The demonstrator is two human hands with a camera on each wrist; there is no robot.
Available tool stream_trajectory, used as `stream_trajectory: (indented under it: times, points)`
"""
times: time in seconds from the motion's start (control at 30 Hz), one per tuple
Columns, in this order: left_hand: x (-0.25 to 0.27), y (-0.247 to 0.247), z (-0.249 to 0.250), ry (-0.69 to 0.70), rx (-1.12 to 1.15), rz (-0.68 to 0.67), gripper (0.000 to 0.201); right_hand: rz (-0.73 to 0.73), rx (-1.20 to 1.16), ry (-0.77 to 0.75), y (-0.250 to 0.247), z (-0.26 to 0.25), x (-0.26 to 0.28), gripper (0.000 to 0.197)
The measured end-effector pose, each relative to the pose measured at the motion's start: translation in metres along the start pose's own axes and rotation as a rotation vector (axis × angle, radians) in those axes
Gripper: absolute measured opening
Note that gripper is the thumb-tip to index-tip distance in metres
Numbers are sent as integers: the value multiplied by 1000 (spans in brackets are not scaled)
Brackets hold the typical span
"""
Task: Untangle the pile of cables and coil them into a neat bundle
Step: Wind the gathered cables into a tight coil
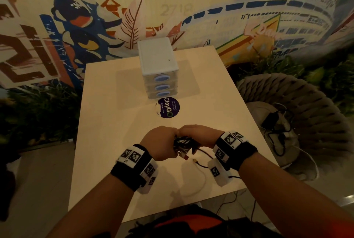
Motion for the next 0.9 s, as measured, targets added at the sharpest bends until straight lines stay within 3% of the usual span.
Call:
stream_trajectory:
  times: [0.07, 0.17, 0.27, 0.33, 0.4, 0.5, 0.53, 0.67, 0.73, 0.9]
  points:
    - [-1, 1, 1, -30, 1, -37, 36, -10, 168, -20, 5, -7, 3, 33]
    - [-2, 3, -6, -86, 97, -92, 28, 80, 458, -17, 16, -12, 5, 48]
    - [-1, 4, -11, -97, 145, -163, 18, -18, 446, -55, 25, -9, 2, 69]
    - [0, 6, -13, -124, 124, -189, 25, -85, 514, -71, 23, -9, 3, 80]
    - [-2, 11, -11, -123, 98, -201, 30, -80, 683, -47, 19, -11, 4, 70]
    - [-6, 15, -2, -93, 9, -201, 19, -6, 830, 12, 23, -10, -6, 23]
    - [-7, 15, 0, -95, -31, -199, 16, 13, 839, 41, 25, -8, -9, 16]
    - [-7, 17, 2, -132, -126, -221, 8, 92, 757, 89, 33, 2, -16, 16]
    - [-7, 17, 2, -111, -110, -186, 22, 127, 735, 69, 32, 4, -16, 16]
    - [-1, -1, -4, 28, 187, 87, 96, 215, 486, 59, 4, 18, -7, 18]
Point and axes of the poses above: each hand's wrist, its own x-axis away from the middle knuckle, its own y-axis out of the palm, z = x × y, the point moved 3 cm from there along -x, towards the middle knuckle, and after that the axes turned 15 degrees about x, right-handed, at the moved point
